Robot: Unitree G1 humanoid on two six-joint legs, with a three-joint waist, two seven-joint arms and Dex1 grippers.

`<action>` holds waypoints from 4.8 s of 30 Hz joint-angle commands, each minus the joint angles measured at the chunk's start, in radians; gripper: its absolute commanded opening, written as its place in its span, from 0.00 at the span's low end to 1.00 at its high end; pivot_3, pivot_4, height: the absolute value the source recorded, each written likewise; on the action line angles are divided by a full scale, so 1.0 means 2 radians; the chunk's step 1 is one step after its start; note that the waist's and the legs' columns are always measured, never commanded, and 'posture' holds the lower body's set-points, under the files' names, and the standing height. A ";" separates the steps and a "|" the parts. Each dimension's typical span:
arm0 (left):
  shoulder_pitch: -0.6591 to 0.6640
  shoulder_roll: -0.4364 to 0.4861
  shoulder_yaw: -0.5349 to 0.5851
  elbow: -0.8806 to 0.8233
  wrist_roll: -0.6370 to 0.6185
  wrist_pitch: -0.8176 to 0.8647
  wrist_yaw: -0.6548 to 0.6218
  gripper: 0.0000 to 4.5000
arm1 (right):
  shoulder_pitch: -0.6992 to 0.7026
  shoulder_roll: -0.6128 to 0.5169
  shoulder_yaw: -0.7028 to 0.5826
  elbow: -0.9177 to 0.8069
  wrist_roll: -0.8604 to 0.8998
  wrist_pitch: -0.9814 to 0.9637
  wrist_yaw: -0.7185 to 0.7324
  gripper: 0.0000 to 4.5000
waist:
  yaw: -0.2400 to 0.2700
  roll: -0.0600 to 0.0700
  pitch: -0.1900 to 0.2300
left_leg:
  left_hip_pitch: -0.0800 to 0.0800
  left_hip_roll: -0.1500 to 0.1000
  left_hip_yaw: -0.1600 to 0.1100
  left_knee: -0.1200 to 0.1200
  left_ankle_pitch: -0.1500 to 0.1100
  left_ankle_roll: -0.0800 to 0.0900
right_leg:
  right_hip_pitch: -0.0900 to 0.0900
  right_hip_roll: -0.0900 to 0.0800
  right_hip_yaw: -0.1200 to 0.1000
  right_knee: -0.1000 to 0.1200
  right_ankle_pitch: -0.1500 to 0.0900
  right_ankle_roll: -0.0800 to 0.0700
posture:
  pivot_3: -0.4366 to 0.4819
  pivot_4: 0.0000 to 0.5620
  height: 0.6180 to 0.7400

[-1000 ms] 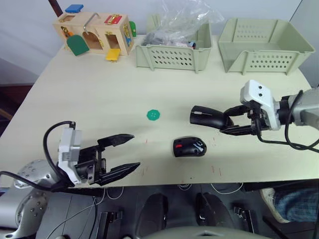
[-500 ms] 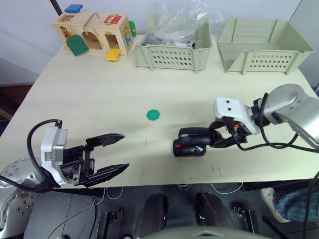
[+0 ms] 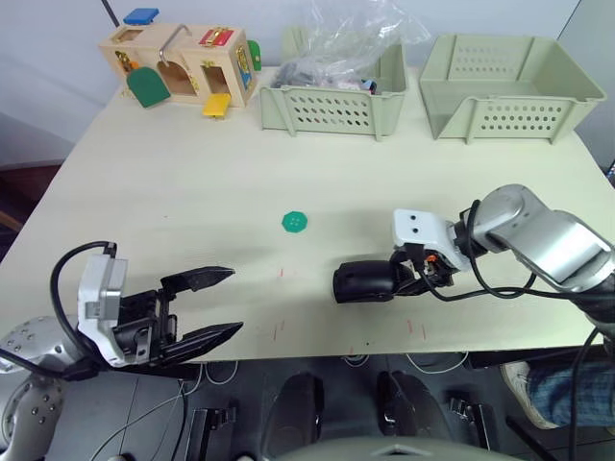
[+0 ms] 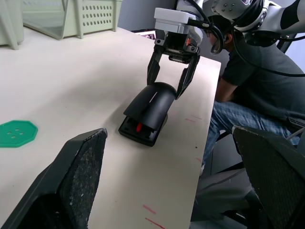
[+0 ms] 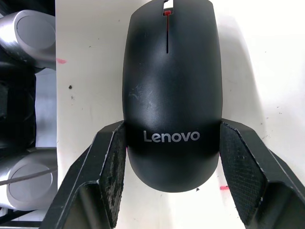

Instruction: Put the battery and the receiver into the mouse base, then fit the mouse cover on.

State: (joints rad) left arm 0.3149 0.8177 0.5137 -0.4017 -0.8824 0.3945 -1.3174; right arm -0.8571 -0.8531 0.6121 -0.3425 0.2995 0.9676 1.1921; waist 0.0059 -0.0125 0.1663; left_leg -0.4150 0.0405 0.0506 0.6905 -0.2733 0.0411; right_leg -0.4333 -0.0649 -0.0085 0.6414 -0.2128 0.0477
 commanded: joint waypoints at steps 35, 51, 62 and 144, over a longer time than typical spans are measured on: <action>0.084 -0.092 0.012 0.022 0.033 -0.105 -0.012 1.00 | -0.007 0.047 0.028 0.049 -0.064 -0.034 0.037 0.55 | -0.009 0.000 0.000 | 0.000 0.000 0.000 -0.001 0.000 0.000 | 0.000 0.000 0.000 0.000 0.000 0.000 | 0.48 0.27 1.00; 0.098 -0.096 0.011 0.022 0.036 -0.113 -0.015 1.00 | -0.025 0.059 0.042 0.087 -0.094 -0.061 0.065 0.55 | -0.010 0.000 0.000 | 0.000 0.000 0.000 -0.001 0.000 0.000 | 0.000 0.000 0.000 0.000 0.000 0.000 | 0.48 0.27 1.00; 0.107 -0.098 0.007 0.021 0.037 -0.120 -0.018 1.00 | -0.035 0.069 0.043 0.102 -0.110 -0.078 0.083 0.55 | -0.010 0.000 0.000 | 0.000 0.000 0.000 -0.001 0.000 0.000 | 0.000 0.000 0.000 0.000 0.000 0.000 | 0.48 0.27 1.00; 0.109 -0.098 -0.011 0.004 0.045 -0.120 0.008 1.00 | -0.021 0.097 0.039 0.079 -0.127 -0.020 0.081 0.55 | -0.014 -0.001 -0.001 | 0.001 0.000 0.000 -0.001 0.000 0.000 | 0.000 0.000 0.000 0.000 0.000 -0.001 | 0.48 0.27 1.00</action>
State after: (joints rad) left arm 0.5299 0.6203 0.4897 -0.3655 -0.7866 0.1617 -1.3031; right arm -0.9168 -0.6679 0.6940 -0.1600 0.0350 0.9142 1.3720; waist -0.0216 -0.0140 0.1650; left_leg -0.4130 0.0411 0.0499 0.6879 -0.2733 0.0410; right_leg -0.4332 -0.0648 -0.0093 0.6419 -0.2135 0.0461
